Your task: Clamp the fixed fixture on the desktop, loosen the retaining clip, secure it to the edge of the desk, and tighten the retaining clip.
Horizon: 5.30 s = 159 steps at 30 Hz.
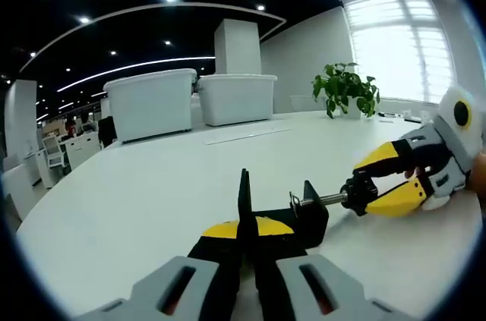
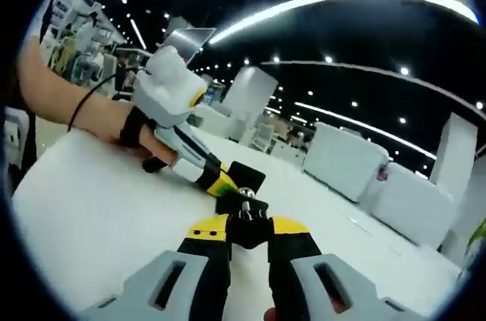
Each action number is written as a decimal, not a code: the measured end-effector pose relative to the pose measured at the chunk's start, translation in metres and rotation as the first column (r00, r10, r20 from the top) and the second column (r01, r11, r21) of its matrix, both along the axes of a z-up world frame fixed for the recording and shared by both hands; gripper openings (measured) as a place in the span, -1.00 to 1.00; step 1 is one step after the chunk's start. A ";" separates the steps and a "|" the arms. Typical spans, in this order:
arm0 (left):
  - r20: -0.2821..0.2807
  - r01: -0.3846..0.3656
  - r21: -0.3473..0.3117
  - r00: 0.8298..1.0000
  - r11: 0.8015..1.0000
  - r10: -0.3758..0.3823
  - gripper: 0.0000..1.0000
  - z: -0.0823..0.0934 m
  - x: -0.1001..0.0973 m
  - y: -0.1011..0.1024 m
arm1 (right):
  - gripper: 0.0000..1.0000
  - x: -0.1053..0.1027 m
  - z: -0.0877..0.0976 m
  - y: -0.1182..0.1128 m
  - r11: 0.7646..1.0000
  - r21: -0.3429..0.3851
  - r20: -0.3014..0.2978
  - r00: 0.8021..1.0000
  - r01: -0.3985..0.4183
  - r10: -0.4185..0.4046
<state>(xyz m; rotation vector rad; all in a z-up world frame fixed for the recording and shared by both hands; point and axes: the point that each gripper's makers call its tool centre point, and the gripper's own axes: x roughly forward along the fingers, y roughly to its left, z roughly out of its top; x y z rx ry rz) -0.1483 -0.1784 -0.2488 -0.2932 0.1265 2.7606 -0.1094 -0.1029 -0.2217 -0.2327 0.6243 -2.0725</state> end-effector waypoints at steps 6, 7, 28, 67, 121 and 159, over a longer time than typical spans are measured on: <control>0.001 -0.001 0.001 1.000 1.000 0.001 -0.87 0.001 0.002 0.002 | -0.66 -0.001 0.001 0.000 0.999 -0.034 0.053 0.999 -0.011 0.013; 0.001 -0.001 0.001 1.000 1.000 0.001 -0.87 0.001 0.002 0.002 | -0.65 -0.002 0.002 0.000 0.998 -0.061 0.091 0.996 -0.011 0.017; 0.001 0.001 0.000 1.000 1.000 -0.001 -0.87 0.000 0.000 -0.001 | -0.45 0.003 0.006 0.010 0.854 -0.473 0.775 0.561 0.214 0.289; 0.008 0.005 0.010 1.000 1.000 -0.005 -0.88 -0.001 -0.002 0.000 | -0.59 -0.018 0.016 0.012 0.947 -0.317 0.394 0.915 0.044 0.089; 0.015 -0.003 0.017 1.000 1.000 0.003 -0.89 -0.001 -0.004 -0.001 | -0.72 0.011 0.009 -0.008 0.999 0.033 -0.100 0.995 -0.014 0.017; 0.013 0.016 0.017 1.000 1.000 -0.016 -0.88 -0.001 0.001 0.005 | -0.56 -0.017 -0.014 0.008 0.956 -0.271 0.594 0.801 0.116 0.072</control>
